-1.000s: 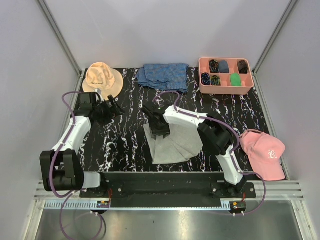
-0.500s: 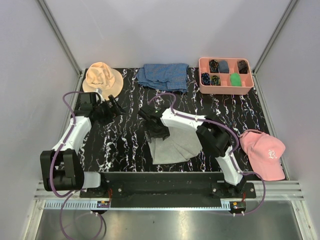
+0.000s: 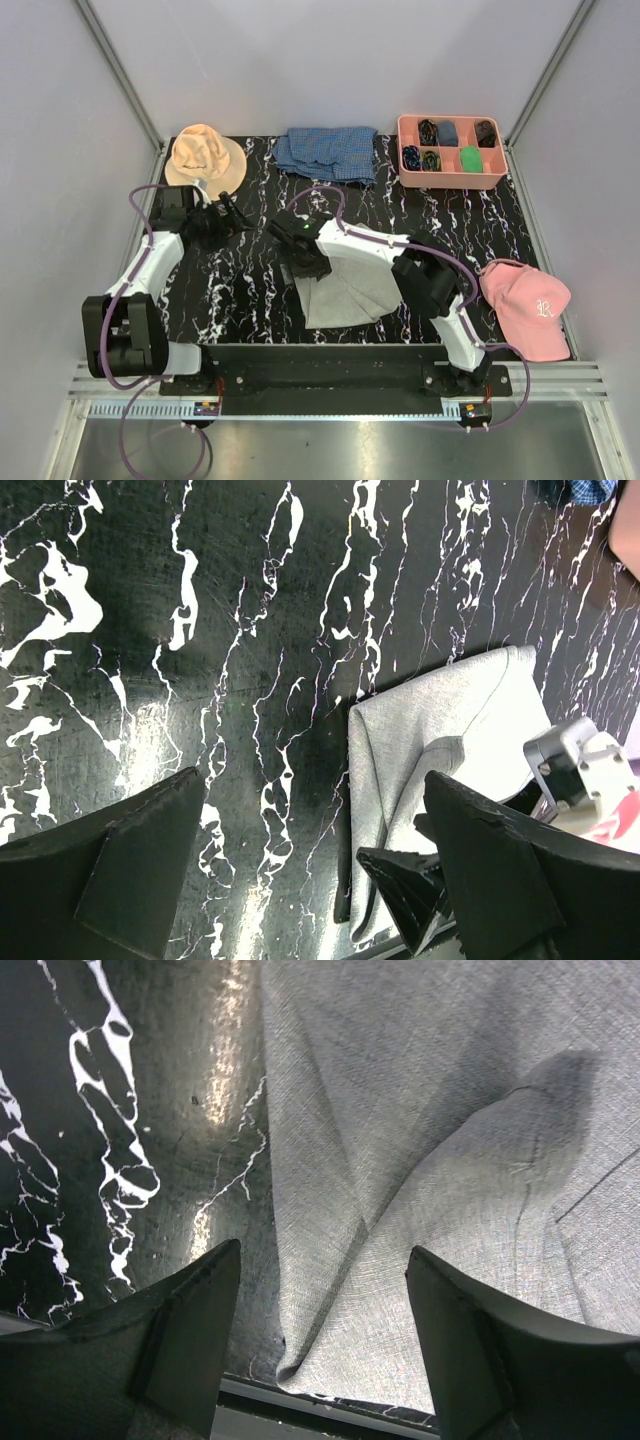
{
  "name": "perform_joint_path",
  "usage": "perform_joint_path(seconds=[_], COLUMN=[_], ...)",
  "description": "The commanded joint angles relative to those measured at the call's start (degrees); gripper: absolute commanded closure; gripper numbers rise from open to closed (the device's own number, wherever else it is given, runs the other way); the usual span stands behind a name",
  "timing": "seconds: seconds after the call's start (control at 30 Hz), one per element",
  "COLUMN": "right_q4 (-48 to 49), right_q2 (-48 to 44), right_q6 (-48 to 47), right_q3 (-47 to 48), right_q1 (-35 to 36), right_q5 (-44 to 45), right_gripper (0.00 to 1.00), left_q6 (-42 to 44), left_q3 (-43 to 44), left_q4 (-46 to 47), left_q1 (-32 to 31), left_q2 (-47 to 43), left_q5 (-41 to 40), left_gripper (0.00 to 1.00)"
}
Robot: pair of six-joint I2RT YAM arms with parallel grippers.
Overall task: Fold the napkin, place the utensils inside, and roll it up
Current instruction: Roll the napkin with the utensil
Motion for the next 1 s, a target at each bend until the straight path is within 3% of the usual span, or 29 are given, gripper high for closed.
perform_joint_path(seconds=[0.0, 0.3, 0.83, 0.97], right_q4=[0.48, 0.39, -4.62, -4.71], right_q2=[-0.17, 3.43, 9.23, 9.85], right_q6=[-0.11, -1.17, -2.04, -3.27], right_q3=[2.67, 5.22, 8.65, 8.82], right_q1=[1.40, 2.11, 2.11, 2.11], right_q5=[-0.14, -1.54, -1.02, -1.46], right_gripper=[0.28, 0.50, 0.58, 0.75], left_q6=[-0.08, -0.17, -0.35, -0.43], left_q3=[-0.33, -0.42, -0.33, -0.42], left_q4=[2.43, 2.61, 2.70, 2.87], left_q1=[0.38, 0.38, 0.90, 1.08], left_q2=[0.29, 0.46, 0.20, 0.11], left_q5=[2.95, 3.74, 4.71, 5.06], left_gripper=[0.06, 0.06, 0.06, 0.06])
